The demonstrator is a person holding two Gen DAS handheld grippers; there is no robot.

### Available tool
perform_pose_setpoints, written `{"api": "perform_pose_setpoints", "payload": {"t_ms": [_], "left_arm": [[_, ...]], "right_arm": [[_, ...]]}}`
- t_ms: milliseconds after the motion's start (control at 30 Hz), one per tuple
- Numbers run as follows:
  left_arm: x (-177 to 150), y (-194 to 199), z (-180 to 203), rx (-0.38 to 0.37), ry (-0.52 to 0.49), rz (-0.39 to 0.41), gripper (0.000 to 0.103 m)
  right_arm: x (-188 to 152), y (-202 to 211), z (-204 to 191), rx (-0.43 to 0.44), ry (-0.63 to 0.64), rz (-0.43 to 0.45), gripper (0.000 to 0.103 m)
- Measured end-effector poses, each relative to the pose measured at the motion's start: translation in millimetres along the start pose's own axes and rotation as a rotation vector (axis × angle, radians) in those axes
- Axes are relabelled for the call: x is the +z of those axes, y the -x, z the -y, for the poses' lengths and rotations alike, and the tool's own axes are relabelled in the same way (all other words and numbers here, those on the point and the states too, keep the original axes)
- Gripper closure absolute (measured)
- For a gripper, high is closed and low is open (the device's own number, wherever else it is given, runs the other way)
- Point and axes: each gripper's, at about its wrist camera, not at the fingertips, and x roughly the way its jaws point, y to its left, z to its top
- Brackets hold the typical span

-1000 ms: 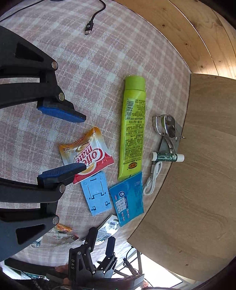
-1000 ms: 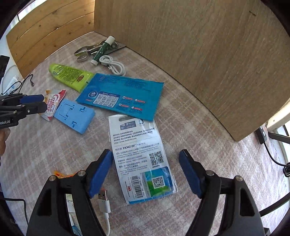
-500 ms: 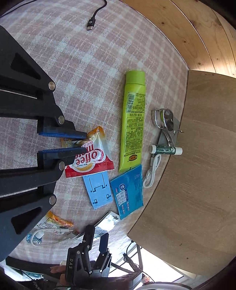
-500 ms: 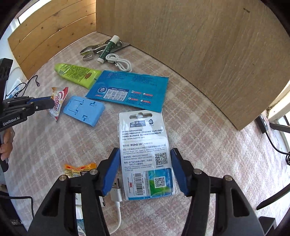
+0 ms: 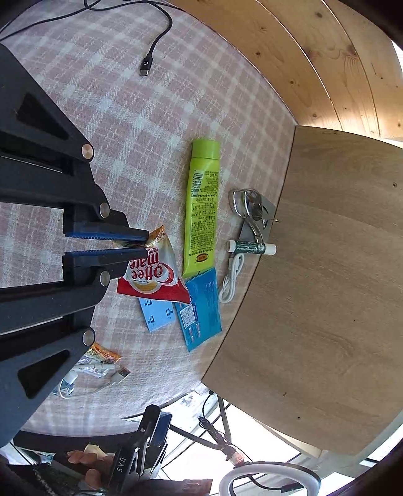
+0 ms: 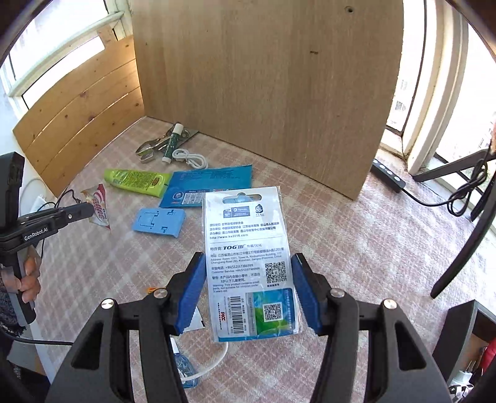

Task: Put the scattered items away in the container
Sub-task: 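Grasp the SIM card packet with the right tool while the left grasps the Coffee-mate sachet, then carry the card packet into the tray with the right tool while the left drops the sachet there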

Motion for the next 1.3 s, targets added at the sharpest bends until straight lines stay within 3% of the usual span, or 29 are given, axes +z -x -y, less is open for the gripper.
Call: {"api": "perform_pose_setpoints", "payload": {"t_ms": [200, 367, 933, 1133, 1200, 1233, 1267, 1300], "left_arm": [[10, 18, 27, -0.060, -0.042, 0.029, 0.099], [13, 25, 77, -0.158, -0.119, 0.020, 0.099], [-7, 19, 349, -0.522, -0.499, -0.027, 0.099], [-22, 8, 413, -0.587, -0.563, -0.071, 0.099], [-25, 2, 430, -0.660, -0.577, -0.118, 0.099], [-26, -1, 439, -0.691, -0.590, -0.147, 0.088], [-28, -6, 446, -0.679, -0.597, -0.174, 0.061], [-29, -8, 449, -0.661, -0.593, -0.172, 0.051]], "right_arm": [[-18, 48, 12, -0.043, -0.107, 0.089, 0.048], [-48, 100, 35, -0.131, -0.196, 0.138, 0.048], [-182, 254, 156, -0.493, -0.536, 0.221, 0.048], [-212, 280, 179, -0.568, -0.612, 0.228, 0.048], [-217, 283, 185, -0.581, -0.631, 0.232, 0.048], [-219, 284, 187, -0.587, -0.634, 0.233, 0.047], [-220, 284, 188, -0.599, -0.636, 0.227, 0.044], [-221, 284, 189, -0.623, -0.641, 0.214, 0.037]]}}
